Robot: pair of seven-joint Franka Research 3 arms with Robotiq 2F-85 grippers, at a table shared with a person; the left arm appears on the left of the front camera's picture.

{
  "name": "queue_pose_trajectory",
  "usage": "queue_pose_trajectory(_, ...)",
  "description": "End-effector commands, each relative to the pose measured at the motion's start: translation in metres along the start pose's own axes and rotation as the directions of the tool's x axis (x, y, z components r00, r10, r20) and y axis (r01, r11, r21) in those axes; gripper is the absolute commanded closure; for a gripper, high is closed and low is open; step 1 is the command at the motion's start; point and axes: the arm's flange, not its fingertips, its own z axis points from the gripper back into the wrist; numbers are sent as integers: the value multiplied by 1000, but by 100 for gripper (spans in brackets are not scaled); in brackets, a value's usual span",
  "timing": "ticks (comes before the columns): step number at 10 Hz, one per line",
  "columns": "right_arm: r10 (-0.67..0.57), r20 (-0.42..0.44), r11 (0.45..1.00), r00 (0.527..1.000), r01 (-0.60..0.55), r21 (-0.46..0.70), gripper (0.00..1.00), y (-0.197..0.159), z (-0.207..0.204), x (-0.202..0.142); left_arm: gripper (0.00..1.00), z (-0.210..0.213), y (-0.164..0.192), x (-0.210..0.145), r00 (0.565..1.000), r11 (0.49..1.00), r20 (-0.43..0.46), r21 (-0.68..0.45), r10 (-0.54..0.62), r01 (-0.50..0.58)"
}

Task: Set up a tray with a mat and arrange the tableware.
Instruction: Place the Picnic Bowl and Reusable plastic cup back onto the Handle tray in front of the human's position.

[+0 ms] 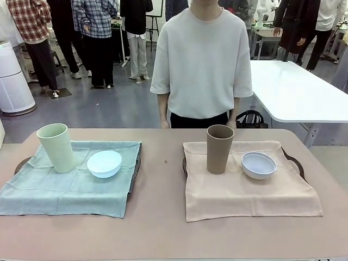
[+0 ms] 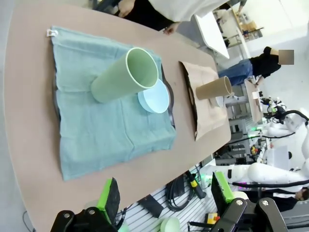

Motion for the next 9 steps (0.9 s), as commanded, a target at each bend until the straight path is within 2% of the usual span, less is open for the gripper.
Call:
queue_pose_trajectory(1, -9, 3, 1000, 1000, 9, 4, 22, -1, 1, 0, 0, 1, 0, -1, 1000, 1000, 5, -2, 15, -15)
queue_pose_trajectory(9, -9, 3, 1000, 1000, 9, 4, 22, -1, 1, 0, 0, 1, 0, -1, 1000, 1000, 5, -2, 15, -15)
